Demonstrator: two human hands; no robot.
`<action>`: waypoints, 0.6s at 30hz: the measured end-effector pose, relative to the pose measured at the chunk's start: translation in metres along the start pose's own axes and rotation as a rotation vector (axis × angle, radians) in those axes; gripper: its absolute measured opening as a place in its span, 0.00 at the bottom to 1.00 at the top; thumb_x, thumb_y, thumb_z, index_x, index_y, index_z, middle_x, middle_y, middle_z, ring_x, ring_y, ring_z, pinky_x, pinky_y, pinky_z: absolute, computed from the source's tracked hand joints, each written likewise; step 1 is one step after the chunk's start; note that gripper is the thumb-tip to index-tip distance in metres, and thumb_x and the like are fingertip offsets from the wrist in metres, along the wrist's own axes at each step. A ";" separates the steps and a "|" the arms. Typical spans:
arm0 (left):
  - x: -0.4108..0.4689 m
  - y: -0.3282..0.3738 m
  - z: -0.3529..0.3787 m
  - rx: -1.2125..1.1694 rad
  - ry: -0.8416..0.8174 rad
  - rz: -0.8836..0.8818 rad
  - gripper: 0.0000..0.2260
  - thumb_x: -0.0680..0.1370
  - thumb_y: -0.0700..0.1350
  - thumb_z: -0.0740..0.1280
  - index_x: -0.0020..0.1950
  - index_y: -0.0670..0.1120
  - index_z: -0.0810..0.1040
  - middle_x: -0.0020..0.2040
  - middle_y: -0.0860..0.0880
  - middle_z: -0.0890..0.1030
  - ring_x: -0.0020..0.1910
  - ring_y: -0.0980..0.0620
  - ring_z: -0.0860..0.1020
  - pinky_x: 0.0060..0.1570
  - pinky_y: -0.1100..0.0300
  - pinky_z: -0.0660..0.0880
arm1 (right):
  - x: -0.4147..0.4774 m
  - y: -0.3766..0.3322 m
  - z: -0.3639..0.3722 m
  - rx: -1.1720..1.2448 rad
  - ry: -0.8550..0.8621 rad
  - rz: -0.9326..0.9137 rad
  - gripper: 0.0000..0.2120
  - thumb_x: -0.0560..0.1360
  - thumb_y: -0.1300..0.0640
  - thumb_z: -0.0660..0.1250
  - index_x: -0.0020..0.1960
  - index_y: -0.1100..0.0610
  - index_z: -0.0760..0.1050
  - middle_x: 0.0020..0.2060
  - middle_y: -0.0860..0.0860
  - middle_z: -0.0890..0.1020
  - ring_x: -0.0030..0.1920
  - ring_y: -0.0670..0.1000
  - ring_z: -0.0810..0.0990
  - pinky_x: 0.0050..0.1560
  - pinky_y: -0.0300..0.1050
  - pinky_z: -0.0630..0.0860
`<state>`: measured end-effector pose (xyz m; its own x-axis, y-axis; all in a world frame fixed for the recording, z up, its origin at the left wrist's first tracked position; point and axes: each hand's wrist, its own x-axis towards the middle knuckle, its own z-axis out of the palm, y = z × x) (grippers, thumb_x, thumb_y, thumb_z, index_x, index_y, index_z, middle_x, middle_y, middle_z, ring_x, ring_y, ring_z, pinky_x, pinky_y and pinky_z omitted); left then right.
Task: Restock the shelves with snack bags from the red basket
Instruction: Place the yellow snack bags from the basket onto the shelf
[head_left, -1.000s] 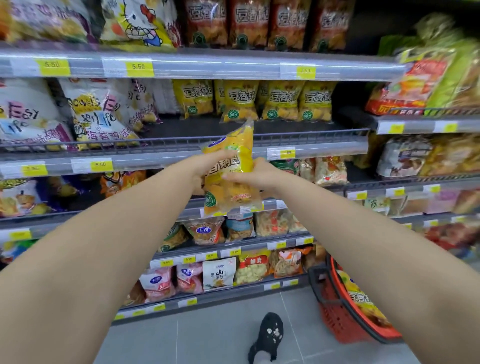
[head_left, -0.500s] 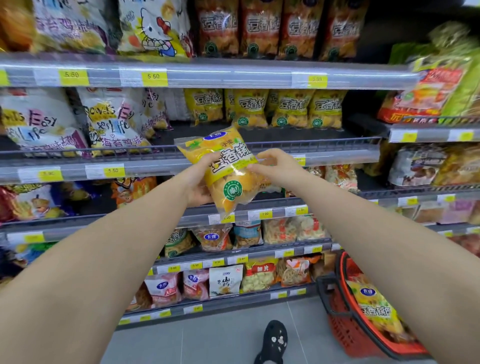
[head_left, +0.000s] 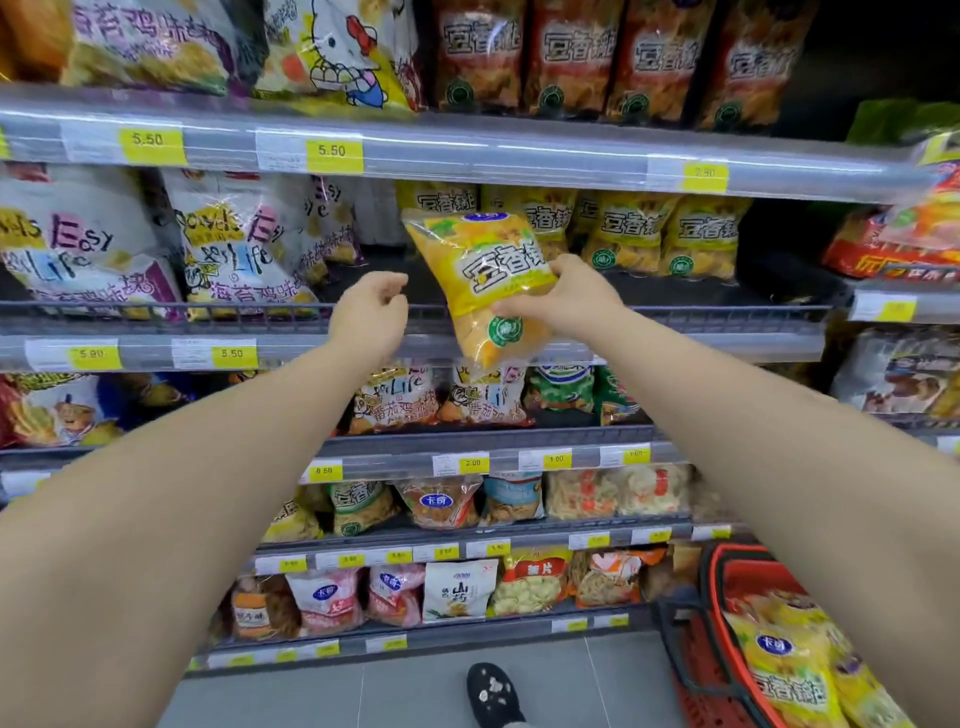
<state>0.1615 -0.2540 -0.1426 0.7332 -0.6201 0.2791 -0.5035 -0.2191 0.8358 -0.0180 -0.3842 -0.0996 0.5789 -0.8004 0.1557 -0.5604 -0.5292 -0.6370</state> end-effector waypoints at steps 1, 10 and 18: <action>0.010 -0.010 -0.001 0.239 -0.047 0.114 0.20 0.79 0.44 0.62 0.71 0.48 0.70 0.69 0.45 0.73 0.64 0.46 0.73 0.61 0.56 0.68 | 0.012 -0.002 0.001 -0.027 0.016 -0.005 0.39 0.57 0.32 0.74 0.59 0.52 0.68 0.49 0.46 0.75 0.48 0.50 0.74 0.43 0.46 0.70; 0.082 -0.030 0.006 1.047 -0.487 0.226 0.32 0.72 0.65 0.67 0.68 0.46 0.70 0.61 0.47 0.76 0.59 0.44 0.74 0.49 0.53 0.70 | 0.127 -0.022 0.053 0.127 0.132 0.029 0.42 0.59 0.36 0.76 0.65 0.55 0.67 0.54 0.50 0.77 0.55 0.52 0.76 0.56 0.48 0.74; 0.106 -0.025 0.008 1.045 -0.618 0.210 0.25 0.68 0.65 0.70 0.49 0.45 0.75 0.39 0.50 0.75 0.38 0.51 0.73 0.39 0.55 0.71 | 0.207 -0.031 0.108 0.011 0.168 0.078 0.53 0.67 0.38 0.72 0.77 0.61 0.46 0.73 0.60 0.59 0.71 0.60 0.63 0.69 0.49 0.63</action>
<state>0.2480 -0.3203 -0.1383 0.3976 -0.9059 -0.1458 -0.9175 -0.3934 -0.0576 0.1827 -0.5030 -0.1292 0.4260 -0.8753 0.2290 -0.5930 -0.4613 -0.6600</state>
